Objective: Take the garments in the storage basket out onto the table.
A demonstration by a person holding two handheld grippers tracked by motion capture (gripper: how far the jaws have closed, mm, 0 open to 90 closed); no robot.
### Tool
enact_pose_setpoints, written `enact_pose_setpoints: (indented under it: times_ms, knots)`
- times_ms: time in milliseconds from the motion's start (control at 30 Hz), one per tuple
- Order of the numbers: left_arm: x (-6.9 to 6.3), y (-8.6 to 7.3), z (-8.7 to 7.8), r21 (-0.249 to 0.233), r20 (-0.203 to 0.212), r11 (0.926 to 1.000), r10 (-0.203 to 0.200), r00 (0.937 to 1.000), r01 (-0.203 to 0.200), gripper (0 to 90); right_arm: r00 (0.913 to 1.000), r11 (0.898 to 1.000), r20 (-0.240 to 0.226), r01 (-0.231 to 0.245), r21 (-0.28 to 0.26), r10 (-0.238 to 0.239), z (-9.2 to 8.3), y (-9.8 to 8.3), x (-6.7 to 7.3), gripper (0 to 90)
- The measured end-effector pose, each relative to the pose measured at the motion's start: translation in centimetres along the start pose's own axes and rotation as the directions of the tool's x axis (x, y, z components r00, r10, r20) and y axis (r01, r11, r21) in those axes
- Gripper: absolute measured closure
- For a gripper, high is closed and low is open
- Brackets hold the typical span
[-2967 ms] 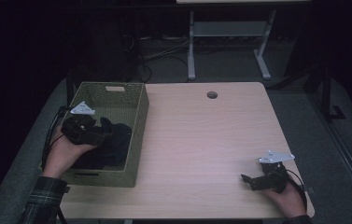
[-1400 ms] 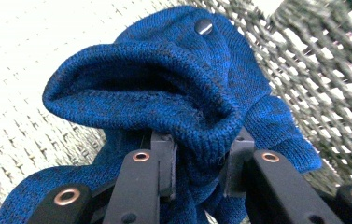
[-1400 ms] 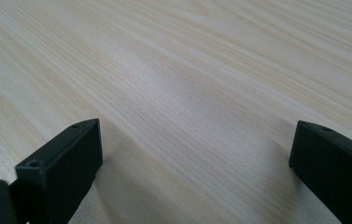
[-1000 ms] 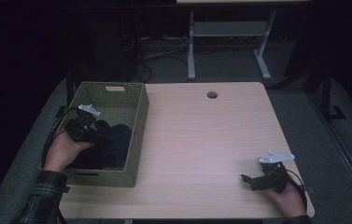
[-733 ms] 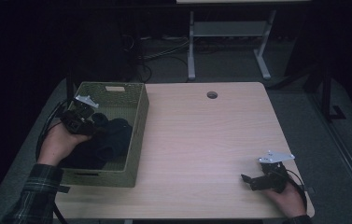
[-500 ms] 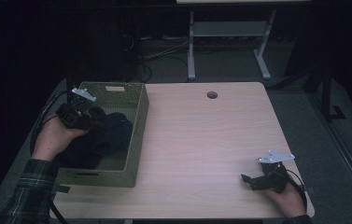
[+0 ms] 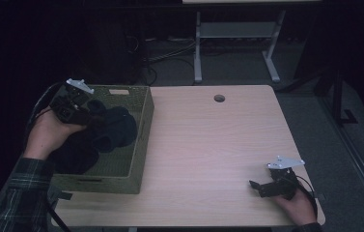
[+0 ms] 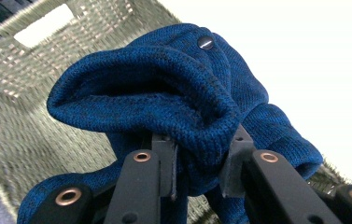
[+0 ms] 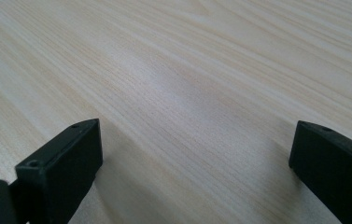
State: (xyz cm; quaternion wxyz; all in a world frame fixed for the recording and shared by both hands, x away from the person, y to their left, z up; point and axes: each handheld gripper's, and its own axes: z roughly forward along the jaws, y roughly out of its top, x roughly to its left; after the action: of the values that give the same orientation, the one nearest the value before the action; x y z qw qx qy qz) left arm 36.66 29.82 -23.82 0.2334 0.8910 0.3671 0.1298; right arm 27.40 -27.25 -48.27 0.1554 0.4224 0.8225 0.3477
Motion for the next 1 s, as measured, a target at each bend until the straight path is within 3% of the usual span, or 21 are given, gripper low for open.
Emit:
enact_pose_setpoints:
  times_ms: [233,500,1000]
  knots:
    - [-0.5,1.5,-1.2,-0.036,0.009,0.9992,0.018,0.9998,-0.018,72.3,1.0,1.0,0.0,0.0,0.0,0.0,0.0,0.0,0.0,2.4]
    - [-1.4,2.9,-1.8,-0.043,0.015,0.998,0.047,0.9988,-0.046,72.3,1.0,1.0,0.001,0.0,0.0,0.0,0.0,0.0,0.0,2.4]
    - [-4.1,7.1,-2.2,-0.072,0.041,0.9916,0.11,0.993,-0.107,72.6,1.0,1.0,0.0,0.0,0.0,0.0,0.0,0.0,0.0,2.4]
